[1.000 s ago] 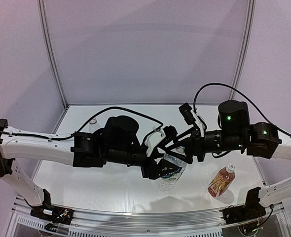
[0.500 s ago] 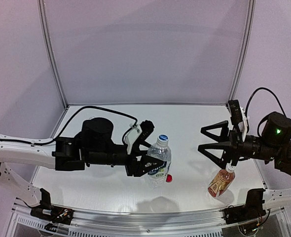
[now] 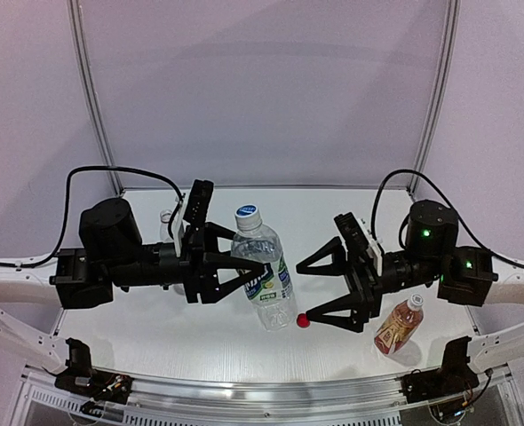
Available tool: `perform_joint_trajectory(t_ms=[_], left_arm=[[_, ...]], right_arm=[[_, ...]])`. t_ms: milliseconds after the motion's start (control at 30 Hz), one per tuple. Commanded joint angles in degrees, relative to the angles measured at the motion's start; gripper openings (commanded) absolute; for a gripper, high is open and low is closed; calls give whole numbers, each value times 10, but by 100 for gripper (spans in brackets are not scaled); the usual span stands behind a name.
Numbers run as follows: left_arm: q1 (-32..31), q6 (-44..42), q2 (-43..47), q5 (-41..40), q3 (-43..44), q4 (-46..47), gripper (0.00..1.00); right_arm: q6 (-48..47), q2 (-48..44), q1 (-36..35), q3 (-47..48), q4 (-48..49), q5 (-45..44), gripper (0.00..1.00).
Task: Unscrew the bottle caps
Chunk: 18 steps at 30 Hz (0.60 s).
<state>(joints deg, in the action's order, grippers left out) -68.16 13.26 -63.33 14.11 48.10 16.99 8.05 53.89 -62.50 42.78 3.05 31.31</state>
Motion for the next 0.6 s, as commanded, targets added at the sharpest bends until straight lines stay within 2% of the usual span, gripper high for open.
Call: perform_joint_trajectory(t_ms=[0,300,567], left_arm=[[5,25,6,9,-10,35,60],[3,44,-4,14,-12,72,64],[-4,34,-4,-7,-16,86,64]], right_arm=[[-23,44,-3,50,43,65,96],[-13,114,-3,85,69,38,91],[14,139,-4,82,107,7,77]])
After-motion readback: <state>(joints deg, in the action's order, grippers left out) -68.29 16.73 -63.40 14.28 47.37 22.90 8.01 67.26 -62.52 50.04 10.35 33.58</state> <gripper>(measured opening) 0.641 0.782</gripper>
